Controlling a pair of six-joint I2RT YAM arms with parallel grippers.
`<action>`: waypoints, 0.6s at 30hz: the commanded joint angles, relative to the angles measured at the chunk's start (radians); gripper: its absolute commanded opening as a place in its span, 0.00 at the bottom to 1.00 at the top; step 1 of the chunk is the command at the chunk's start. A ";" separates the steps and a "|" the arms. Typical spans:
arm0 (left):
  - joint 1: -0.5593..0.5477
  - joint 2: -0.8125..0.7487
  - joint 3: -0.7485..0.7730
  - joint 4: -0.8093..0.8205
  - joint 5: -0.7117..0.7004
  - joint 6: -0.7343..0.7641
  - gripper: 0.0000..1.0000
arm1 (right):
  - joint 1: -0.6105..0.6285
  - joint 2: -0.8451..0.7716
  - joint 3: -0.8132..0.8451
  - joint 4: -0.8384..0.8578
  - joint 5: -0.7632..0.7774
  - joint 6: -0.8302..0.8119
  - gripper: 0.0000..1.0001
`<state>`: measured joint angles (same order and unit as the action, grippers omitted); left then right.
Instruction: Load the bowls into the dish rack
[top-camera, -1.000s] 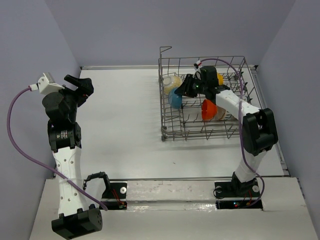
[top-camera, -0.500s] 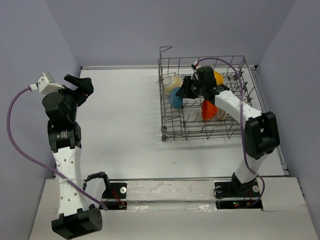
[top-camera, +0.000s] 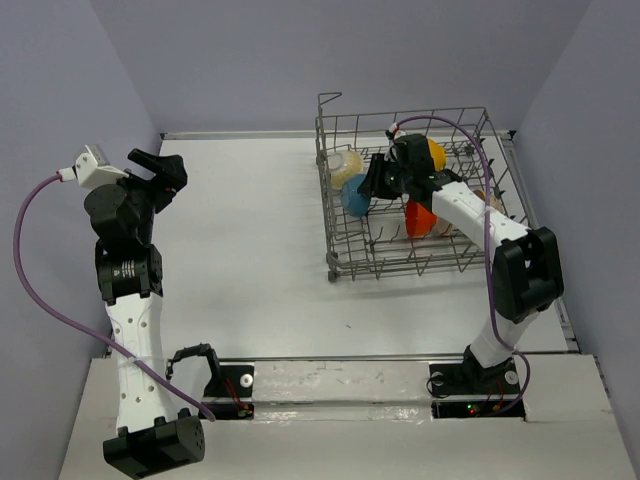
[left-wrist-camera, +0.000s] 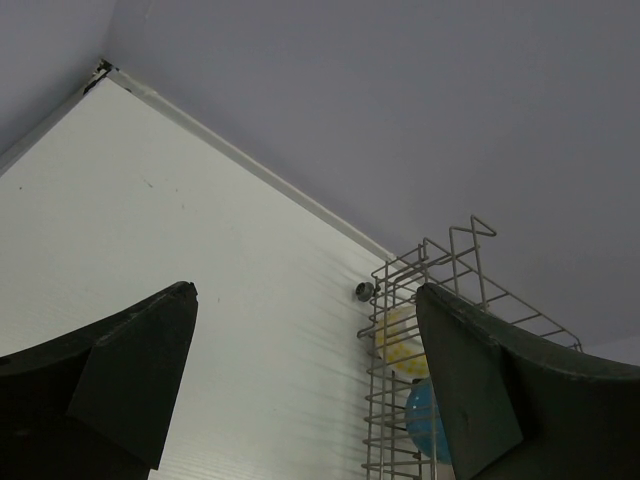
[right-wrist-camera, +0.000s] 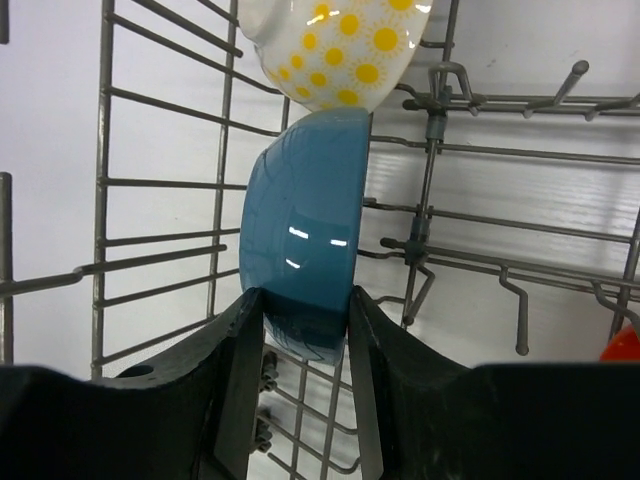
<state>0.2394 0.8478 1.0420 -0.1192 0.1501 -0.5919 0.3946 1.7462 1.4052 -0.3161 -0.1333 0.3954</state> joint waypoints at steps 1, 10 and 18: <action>0.005 -0.012 0.004 0.058 0.019 -0.002 0.99 | -0.039 0.044 -0.064 -0.238 0.299 -0.141 0.40; 0.003 -0.015 0.003 0.055 0.017 0.000 0.99 | -0.020 0.035 -0.069 -0.250 0.299 -0.147 0.44; 0.005 -0.012 0.004 0.058 0.020 -0.002 0.99 | -0.020 -0.028 -0.063 -0.259 0.296 -0.144 0.44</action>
<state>0.2394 0.8478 1.0420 -0.1162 0.1539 -0.5922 0.3763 1.7920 1.3266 -0.5400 0.1173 0.2741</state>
